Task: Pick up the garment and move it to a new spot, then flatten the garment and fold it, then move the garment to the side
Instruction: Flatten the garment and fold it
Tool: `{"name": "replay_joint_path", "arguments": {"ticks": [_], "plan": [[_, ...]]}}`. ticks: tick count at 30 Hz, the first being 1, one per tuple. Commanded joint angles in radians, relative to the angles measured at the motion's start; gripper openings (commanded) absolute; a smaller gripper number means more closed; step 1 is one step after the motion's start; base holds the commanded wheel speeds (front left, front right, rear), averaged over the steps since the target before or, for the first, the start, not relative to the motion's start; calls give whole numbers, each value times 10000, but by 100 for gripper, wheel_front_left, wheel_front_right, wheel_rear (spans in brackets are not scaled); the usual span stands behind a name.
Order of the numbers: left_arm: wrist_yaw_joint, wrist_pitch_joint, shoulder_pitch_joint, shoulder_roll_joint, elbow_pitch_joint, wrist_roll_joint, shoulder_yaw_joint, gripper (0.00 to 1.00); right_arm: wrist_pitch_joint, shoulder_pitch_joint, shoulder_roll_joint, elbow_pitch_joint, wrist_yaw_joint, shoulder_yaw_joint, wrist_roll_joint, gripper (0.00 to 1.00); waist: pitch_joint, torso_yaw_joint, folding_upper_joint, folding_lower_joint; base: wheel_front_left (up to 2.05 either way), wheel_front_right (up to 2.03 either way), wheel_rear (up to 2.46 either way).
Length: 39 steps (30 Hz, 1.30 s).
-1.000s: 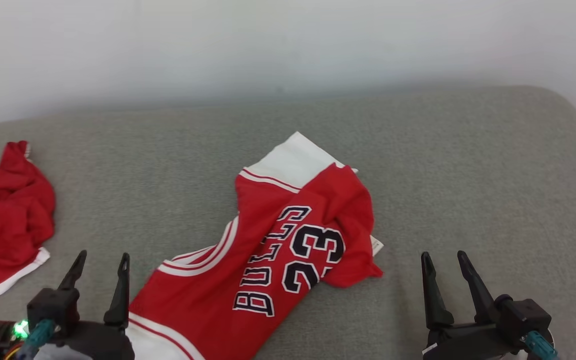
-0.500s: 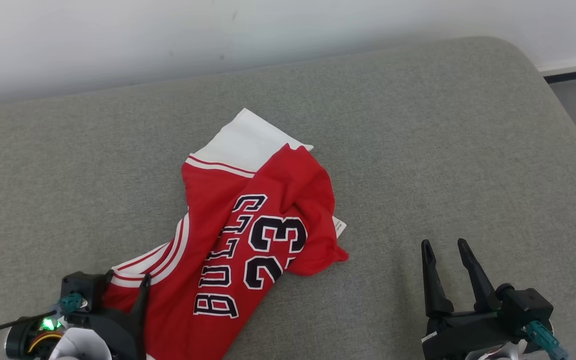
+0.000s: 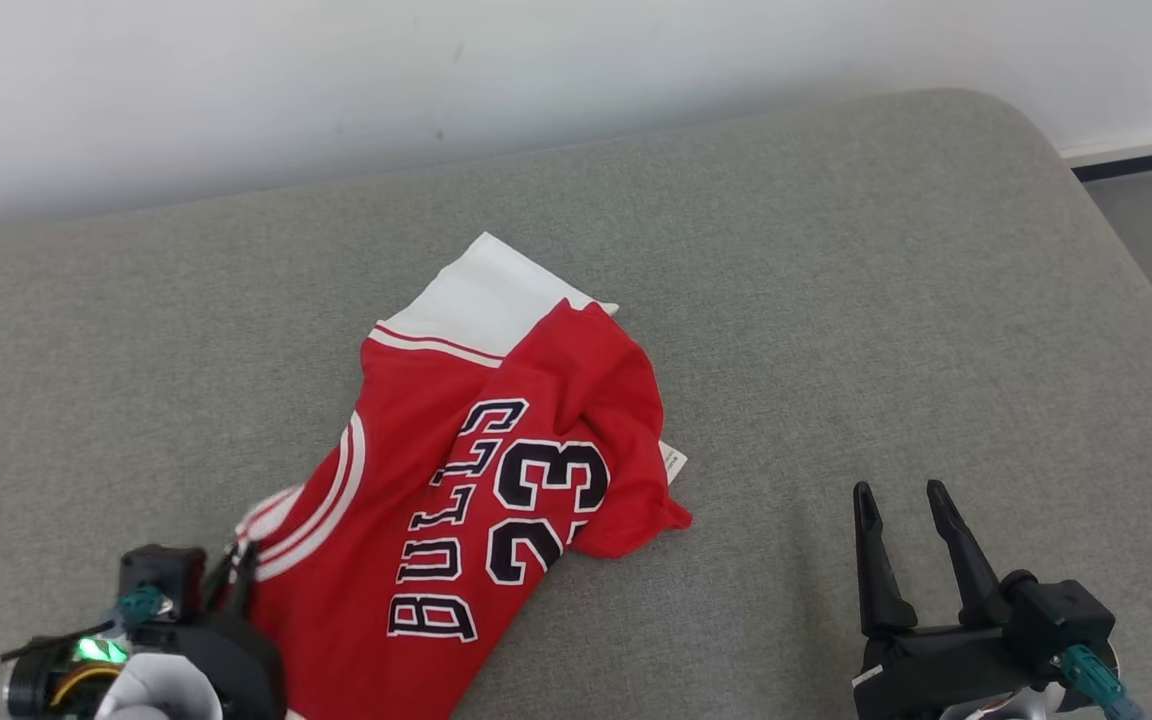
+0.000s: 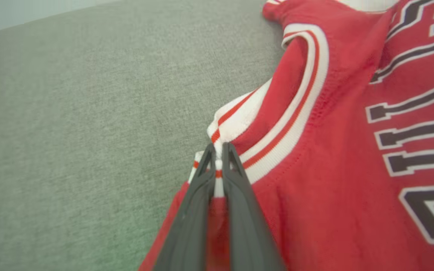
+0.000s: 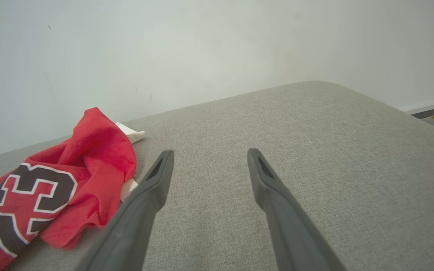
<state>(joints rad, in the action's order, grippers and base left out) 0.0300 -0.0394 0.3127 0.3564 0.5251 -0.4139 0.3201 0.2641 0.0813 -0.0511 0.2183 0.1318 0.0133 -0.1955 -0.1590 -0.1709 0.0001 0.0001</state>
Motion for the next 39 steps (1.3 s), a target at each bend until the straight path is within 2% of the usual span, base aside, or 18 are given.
{"name": "replay_joint_path", "arguments": {"ticks": [1,5,8,10,11,17,18,19,20,26,29,33,39], "plan": [[-199,362,154,61,-3,141,-137,0,5,-89,19,-20,-22,33,53,100,119,126,-1,-1,0,0,0],[-798,1337,230,44,-201,277,-471,0,5,-189,17,-42,-22,103,126,100,279,398,-1,-1,0,0,0],[-1219,1755,100,161,-314,289,-773,0,5,-213,21,-46,-22,97,143,100,360,606,-1,-1,0,0,0],[-1349,1827,-22,176,-305,225,-875,0,5,-213,19,-41,-22,79,134,100,385,660,-1,-1,0,0,0],[-1650,1979,-270,220,-328,139,-1094,0,5,-219,19,-31,-22,34,115,100,426,741,-1,-1,0,0,0],[-1799,2232,-978,104,-226,-156,-1284,0,5,-276,17,33,-22,14,157,100,537,860,-1,-1,0,0,0],[-1807,2327,-1044,83,-208,-156,-1281,38,5,-291,17,49,-22,22,169,100,576,875,-1,-1,0,0,0],[-1801,2475,-1067,57,-249,-118,-1277,86,5,-308,17,73,-22,44,189,100,629,900,-1,-1,0,0,0],[-1815,2622,-1095,14,-317,-125,-1320,100,5,-326,19,88,-22,56,215,100,683,929,-1,-1,0,0,0],[-1933,3044,-1459,-239,-1220,185,-1628,100,5,-501,16,149,-22,107,293,100,1112,1224,-1,-1,0,0,0],[-1951,3061,-1749,-410,-2257,500,-1901,100,5,-591,17,172,-22,127,279,100,1290,1406,-1,-1,0,0,0],[-1821,3047,-2485,-688,-3498,991,-2205,100,5,-736,18,178,-22,189,218,100,1497,1675,-1,-1,0,0,0],[-1617,3050,-3400,-1045,-4555,1414,-2625,100,5,-851,18,234,-22,172,108,100,1632,2037,-1,-1,0,0,0]]}}
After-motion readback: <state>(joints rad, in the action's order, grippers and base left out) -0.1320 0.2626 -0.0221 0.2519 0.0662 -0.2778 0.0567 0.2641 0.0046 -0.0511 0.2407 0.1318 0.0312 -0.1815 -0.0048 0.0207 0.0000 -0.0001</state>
